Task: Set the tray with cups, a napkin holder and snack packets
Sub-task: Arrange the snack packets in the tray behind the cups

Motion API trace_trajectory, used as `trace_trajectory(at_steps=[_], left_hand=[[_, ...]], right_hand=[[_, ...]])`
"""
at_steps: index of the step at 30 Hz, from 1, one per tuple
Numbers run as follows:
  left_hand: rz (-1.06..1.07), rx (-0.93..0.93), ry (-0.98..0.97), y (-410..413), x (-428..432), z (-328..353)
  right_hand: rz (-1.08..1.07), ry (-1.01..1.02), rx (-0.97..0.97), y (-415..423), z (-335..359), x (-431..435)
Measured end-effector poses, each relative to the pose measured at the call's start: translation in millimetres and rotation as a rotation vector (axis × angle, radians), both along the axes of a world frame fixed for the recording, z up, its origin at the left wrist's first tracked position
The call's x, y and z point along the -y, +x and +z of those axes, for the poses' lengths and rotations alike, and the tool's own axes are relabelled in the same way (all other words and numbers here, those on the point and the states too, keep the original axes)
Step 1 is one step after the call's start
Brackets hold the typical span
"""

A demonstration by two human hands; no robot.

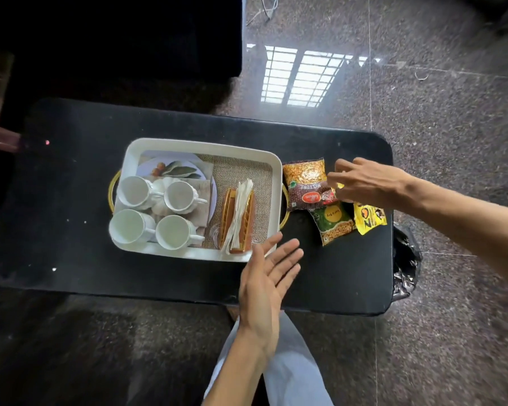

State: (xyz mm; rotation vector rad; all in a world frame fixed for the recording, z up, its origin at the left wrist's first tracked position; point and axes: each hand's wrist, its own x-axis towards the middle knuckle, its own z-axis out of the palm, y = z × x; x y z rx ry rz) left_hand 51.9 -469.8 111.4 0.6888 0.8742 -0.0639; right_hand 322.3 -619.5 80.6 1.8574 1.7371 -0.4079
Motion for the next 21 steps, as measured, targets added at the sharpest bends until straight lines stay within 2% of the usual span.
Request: trace_trajectory(at_steps=[6,8,10,17,21], left_hand=[[0.031,0.013,-0.035,37.4,-7.3,8.9],[0.023,0.022,-0.026,46.6,-7.6,10.5],[-0.013,0.025,0.015,53.7,-7.8,10.3],[-0.273,0.145,0.476,66.3,-15.3,9.4],[-0.49,0.303,0.773,72.1,-38.5,15.9]], right_hand=[[-0.02,-0.034,-0.031,25.3,34.8,34.7],[-0.036,0.038,-0.067,31.0,48.1,47.1],[-0.051,0.196,-0.119,35.8,59.6,59.1],[-0.343,0.333,-0.175,32.7,95.5,73.2],[-0.427,0.607,-0.222,19.5,122.2,37.9]])
